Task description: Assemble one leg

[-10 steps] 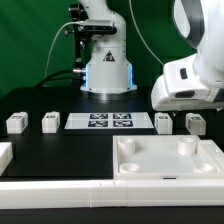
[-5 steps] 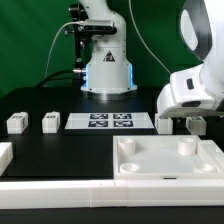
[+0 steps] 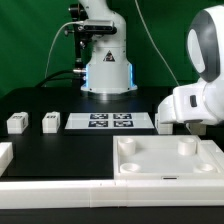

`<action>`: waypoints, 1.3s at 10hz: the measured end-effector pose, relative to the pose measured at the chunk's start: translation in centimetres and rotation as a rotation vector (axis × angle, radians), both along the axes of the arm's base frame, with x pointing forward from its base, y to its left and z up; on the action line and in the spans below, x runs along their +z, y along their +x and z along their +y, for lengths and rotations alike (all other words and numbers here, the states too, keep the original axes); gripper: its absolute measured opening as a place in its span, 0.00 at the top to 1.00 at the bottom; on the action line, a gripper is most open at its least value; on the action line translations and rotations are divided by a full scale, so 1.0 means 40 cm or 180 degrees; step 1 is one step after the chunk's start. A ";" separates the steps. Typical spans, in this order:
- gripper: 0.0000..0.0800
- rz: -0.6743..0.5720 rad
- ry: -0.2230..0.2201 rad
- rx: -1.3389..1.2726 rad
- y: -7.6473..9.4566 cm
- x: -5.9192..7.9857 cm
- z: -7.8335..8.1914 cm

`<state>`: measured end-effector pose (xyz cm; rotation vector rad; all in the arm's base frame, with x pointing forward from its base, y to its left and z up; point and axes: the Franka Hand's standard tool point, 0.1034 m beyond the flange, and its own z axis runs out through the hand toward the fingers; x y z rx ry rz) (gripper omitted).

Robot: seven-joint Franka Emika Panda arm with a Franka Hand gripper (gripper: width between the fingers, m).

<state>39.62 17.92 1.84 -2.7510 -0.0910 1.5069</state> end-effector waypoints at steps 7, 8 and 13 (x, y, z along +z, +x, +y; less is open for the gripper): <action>0.19 -0.0024 0.0019 -0.0004 -0.014 -0.029 -0.003; 0.24 -0.0025 0.0019 -0.0004 -0.014 -0.030 -0.003; 0.64 -0.0022 0.0017 -0.0005 -0.015 -0.031 -0.004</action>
Offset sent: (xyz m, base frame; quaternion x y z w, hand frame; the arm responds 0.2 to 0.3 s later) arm -0.0072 -0.0071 -0.0249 -0.0022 0.0255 -0.0071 0.9996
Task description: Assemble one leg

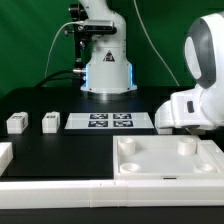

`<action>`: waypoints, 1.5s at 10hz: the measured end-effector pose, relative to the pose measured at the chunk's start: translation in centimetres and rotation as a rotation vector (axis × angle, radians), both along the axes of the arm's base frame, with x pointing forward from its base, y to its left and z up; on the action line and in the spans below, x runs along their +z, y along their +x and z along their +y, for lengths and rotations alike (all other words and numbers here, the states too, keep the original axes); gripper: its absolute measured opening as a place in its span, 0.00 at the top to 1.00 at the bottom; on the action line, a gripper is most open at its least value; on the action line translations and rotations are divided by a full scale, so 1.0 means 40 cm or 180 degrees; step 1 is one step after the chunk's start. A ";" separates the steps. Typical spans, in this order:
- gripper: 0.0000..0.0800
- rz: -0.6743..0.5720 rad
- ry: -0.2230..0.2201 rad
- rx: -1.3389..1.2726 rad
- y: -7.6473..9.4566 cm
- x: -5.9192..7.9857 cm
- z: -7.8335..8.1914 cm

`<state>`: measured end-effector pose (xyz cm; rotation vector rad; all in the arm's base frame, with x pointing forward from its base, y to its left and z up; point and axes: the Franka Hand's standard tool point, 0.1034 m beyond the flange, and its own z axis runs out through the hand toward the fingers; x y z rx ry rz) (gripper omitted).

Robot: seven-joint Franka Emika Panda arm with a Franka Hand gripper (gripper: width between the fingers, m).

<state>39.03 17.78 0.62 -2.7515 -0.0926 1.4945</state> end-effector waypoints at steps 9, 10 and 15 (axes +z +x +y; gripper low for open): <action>0.63 -0.0176 -0.0125 -0.0127 0.034 0.148 -0.072; 0.63 -0.0181 -0.0102 -0.0129 0.039 0.176 -0.088; 0.63 -0.1119 -0.0013 -0.0228 0.101 0.182 -0.082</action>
Offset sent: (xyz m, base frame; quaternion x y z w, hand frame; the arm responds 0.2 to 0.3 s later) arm -0.0014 -0.0086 0.0099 -0.0016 -0.0053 -0.0034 1.0000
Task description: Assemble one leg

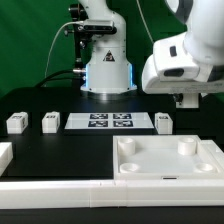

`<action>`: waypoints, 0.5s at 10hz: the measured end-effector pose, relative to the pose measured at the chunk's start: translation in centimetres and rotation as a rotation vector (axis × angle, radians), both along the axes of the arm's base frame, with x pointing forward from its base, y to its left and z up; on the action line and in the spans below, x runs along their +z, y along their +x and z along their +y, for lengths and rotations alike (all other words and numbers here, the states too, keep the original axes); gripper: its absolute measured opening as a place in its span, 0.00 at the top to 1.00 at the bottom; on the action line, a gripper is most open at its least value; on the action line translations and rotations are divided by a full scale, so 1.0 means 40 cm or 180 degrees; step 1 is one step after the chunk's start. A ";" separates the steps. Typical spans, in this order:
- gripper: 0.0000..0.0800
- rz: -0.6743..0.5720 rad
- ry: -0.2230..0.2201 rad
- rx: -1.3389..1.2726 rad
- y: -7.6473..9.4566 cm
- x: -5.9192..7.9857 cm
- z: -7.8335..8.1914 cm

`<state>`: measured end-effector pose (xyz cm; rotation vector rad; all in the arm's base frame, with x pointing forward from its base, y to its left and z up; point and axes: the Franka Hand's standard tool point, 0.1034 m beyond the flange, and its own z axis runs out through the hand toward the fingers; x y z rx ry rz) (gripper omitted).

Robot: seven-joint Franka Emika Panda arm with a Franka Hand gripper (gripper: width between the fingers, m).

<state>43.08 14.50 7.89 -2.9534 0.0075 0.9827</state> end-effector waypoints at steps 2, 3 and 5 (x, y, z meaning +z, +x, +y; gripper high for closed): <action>0.63 -0.0705 0.0119 0.0023 0.054 0.012 -0.014; 0.63 -0.1078 0.0151 0.0015 0.073 0.010 -0.005; 0.63 -0.1791 0.0194 -0.0015 0.082 0.010 0.000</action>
Offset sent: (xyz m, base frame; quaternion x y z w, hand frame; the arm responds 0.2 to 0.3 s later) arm 0.0000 0.0000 0.0000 0.0000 0.1987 0.0000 0.9801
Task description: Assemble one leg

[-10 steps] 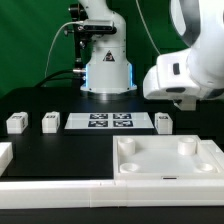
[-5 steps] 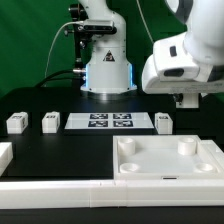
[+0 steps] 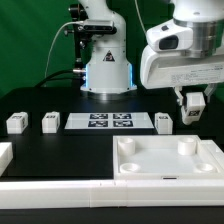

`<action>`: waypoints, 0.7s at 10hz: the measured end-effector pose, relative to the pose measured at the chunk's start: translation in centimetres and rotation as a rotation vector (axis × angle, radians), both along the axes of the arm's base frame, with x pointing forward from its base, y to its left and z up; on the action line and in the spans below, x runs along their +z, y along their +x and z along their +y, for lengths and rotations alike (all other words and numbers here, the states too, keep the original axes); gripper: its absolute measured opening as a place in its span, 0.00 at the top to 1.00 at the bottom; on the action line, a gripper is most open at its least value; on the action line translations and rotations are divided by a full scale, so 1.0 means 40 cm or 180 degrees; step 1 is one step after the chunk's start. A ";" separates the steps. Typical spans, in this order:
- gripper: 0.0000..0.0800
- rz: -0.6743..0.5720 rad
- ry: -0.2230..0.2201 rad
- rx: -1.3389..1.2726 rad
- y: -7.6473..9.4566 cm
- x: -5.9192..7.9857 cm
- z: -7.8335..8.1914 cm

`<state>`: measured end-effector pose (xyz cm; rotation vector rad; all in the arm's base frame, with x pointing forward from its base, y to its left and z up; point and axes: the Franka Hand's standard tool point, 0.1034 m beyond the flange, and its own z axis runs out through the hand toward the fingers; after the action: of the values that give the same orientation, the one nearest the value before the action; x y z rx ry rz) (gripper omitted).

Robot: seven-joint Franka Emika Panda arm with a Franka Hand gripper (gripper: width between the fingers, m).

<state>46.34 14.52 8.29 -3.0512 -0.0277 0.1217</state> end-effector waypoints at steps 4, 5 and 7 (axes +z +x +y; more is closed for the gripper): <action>0.63 -0.0085 0.0011 0.0200 0.064 0.050 -0.055; 0.63 -0.0092 0.0019 0.0209 0.083 0.060 -0.056; 0.63 -0.0127 0.0021 0.0206 0.084 0.057 -0.055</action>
Offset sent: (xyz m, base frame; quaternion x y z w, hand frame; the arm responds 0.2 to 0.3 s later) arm 0.0384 -0.0153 0.0241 -0.0091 -0.0004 -0.0361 0.9993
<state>49.71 12.32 10.56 -3.0469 -0.1293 0.0651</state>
